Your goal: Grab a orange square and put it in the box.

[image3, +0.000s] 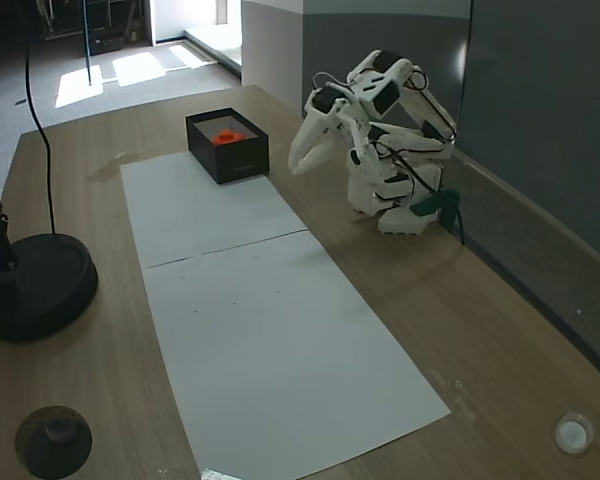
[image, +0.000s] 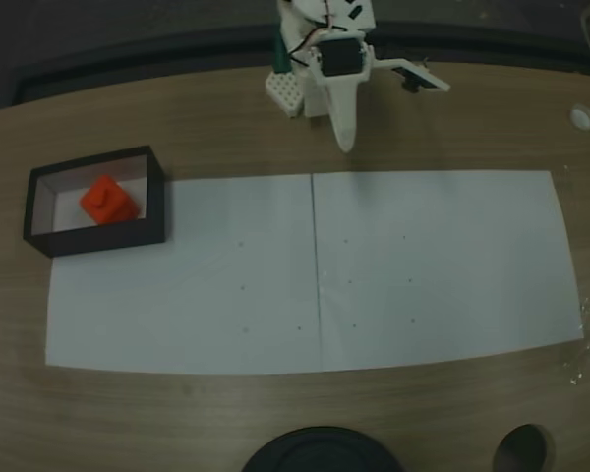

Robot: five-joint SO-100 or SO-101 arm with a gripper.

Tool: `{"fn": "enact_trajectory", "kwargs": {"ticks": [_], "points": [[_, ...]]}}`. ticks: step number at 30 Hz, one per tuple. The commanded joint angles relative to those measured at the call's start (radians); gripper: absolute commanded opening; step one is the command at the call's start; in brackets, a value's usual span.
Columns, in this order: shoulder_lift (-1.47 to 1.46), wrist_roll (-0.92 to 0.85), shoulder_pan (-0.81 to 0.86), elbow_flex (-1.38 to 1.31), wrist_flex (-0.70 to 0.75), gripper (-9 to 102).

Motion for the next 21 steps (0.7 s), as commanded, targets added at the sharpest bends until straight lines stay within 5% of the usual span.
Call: {"fn": "enact_trajectory", "kwargs": {"ticks": [1, 9, 21], "points": [[0.02, 0.0, 0.002, 0.101, -0.058, 0], [0.021, 0.002, 0.002, 0.344, -0.219, 0], [0.021, 0.009, 0.015, 0.296, -0.041, 0]]}}
